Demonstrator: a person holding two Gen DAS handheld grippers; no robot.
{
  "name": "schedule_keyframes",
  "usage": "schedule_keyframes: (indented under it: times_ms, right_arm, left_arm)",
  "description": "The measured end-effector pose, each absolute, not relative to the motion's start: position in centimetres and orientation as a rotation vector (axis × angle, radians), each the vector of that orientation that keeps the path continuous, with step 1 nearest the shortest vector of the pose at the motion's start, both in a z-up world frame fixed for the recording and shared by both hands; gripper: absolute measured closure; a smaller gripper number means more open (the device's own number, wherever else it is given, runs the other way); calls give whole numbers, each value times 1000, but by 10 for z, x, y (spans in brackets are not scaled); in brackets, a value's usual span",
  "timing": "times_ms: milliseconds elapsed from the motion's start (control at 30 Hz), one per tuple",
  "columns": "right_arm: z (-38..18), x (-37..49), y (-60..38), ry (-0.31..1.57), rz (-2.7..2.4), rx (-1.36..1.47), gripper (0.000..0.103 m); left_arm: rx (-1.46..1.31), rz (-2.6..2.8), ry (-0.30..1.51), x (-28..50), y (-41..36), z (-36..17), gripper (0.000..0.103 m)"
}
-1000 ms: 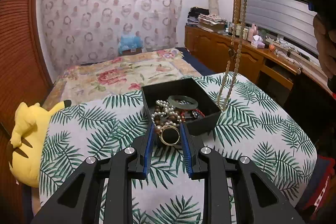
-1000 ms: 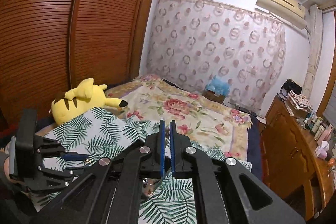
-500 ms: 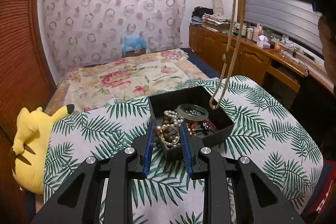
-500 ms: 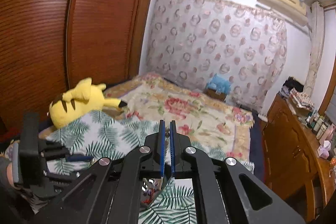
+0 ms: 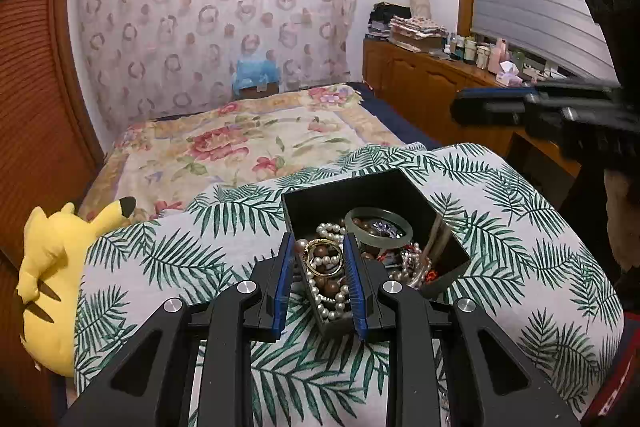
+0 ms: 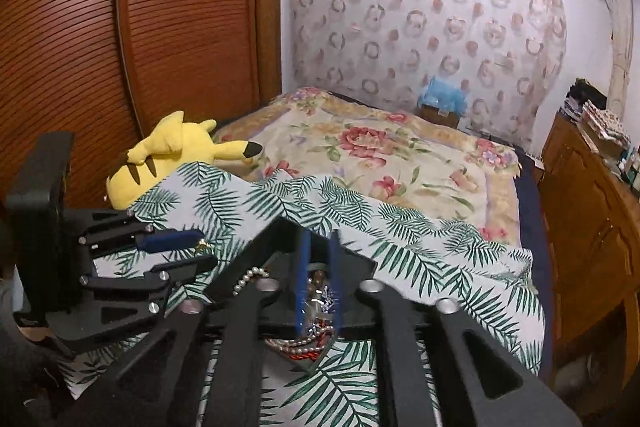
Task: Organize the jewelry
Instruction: 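Carry the ring and pearl necklace over the black box and release both, then grasp the green-bead pendant chain with the left while the right grasps the gold earring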
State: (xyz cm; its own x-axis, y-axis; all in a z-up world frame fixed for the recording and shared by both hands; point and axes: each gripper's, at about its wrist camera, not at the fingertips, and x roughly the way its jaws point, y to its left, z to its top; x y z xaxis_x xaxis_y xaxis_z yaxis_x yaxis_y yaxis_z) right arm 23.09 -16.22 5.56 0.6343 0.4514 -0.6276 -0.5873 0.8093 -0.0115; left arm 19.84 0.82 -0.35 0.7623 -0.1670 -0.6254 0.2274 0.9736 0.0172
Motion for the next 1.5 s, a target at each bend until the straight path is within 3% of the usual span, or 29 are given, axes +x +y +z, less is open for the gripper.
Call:
schedule_keyframes:
  times_ms: [700, 867, 1400, 1500]
  right_arm:
    - [2, 207, -210, 688, 580, -185, 73]
    - [-6, 189, -211, 682, 603, -184, 73]
    - [-56, 148, -185, 778, 691, -251, 73]
    - [-64, 149, -179, 804, 706, -259, 73]
  left_arm:
    - [125, -193, 708, 259, -15, -22, 79]
    - [120, -200, 702, 247, -13, -22, 61]
    - [83, -226, 715, 163, 7, -33, 31]
    - [71, -221, 716, 154, 12, -36, 30]
